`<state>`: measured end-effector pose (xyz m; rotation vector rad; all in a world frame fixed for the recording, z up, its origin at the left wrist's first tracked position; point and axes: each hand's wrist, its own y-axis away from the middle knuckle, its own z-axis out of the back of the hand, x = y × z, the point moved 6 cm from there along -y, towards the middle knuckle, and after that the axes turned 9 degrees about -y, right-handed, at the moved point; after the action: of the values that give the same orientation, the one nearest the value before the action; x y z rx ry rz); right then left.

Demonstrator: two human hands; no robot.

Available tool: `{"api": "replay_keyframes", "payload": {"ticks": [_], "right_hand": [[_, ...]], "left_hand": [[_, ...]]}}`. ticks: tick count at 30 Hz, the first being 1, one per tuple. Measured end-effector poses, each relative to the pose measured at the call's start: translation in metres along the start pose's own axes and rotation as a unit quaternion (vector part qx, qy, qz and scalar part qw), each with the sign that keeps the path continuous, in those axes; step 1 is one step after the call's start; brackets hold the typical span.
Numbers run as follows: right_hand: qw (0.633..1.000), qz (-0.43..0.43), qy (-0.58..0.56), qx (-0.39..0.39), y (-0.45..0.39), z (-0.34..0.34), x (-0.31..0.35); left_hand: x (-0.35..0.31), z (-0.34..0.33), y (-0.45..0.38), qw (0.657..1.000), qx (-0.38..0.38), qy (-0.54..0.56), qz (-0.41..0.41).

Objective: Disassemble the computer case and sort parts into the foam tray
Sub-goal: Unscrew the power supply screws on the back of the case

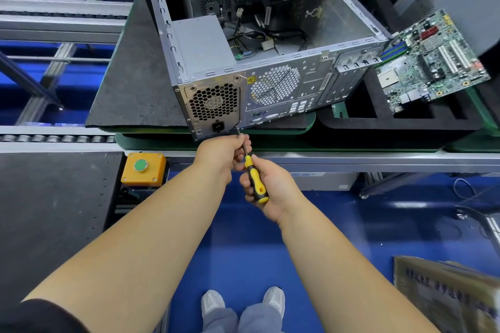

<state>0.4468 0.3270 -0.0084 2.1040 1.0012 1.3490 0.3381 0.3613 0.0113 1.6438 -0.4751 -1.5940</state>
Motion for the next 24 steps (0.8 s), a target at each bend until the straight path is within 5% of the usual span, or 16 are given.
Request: {"api": "replay_keyframes", "payload": {"ticks": [3,9,18,21,24], "right_hand": [[1.000,0.018,0.017,-0.009,-0.002,0.000,0.002],[0.934,0.141,0.315,-0.092,0.006,-0.001,0.021],[0.678,0.256,0.664,-0.184,0.013,-0.023,0.032],[0.703,0.260,0.639,-0.170,0.013,-0.022,0.032],[0.792,0.240,0.546,-0.127,0.009,-0.013,0.032]], "left_hand": [[0.001,0.000,-0.001,0.999,0.008,0.028,-0.020],[0.006,0.000,-0.002,0.994,0.025,0.092,-0.053],[0.015,0.008,-0.006,0.999,-0.018,0.028,-0.031],[0.012,0.008,-0.006,0.998,-0.020,0.016,-0.057],[0.010,0.009,-0.007,0.998,-0.020,0.010,-0.065]]}}
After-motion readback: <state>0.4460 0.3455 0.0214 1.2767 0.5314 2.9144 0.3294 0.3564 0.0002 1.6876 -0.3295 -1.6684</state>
